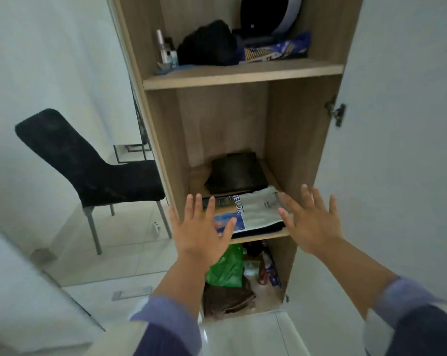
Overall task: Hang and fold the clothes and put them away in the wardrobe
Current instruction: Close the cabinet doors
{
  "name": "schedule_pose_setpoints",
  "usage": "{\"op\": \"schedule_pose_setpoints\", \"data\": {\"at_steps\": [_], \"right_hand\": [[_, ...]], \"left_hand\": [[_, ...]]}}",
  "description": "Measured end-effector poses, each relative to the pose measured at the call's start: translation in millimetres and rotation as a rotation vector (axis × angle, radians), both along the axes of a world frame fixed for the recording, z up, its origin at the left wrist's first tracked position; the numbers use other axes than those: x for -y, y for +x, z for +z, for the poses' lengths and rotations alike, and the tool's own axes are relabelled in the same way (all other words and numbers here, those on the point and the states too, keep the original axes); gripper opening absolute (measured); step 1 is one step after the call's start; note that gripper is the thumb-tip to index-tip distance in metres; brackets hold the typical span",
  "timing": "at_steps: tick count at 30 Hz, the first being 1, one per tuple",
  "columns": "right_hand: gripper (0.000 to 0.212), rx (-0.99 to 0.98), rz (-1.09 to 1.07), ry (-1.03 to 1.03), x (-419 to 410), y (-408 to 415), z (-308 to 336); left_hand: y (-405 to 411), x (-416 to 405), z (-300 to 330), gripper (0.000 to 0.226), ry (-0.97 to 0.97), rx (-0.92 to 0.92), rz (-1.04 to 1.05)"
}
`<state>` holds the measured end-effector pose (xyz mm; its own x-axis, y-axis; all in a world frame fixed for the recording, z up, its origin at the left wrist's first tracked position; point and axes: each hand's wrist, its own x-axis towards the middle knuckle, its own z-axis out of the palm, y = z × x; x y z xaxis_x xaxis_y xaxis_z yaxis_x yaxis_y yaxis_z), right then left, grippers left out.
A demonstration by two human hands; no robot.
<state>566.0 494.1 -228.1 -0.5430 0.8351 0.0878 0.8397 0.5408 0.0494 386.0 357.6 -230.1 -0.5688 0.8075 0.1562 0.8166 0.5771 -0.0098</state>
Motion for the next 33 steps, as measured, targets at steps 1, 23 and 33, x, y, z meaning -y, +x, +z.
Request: {"op": "schedule_pose_setpoints", "data": {"at_steps": [1, 23, 33], "right_hand": [[0.055, -0.006, -0.015, 0.006, 11.5, 12.3, 13.6], [0.062, -0.091, -0.479, 0.908, 36.4, 227.1, 227.6], [0.097, -0.853, -0.673, 0.903, 49.9, 230.6, 244.5]], "left_hand": [[11.7, 7.7, 13.3, 0.078, 0.012, 0.004, -0.02], [243.4, -119.3, 193.3, 0.087, 0.49, -0.042, -0.77], [276.1, -161.4, 191.3, 0.105, 0.551, 0.053, -1.085]]}}
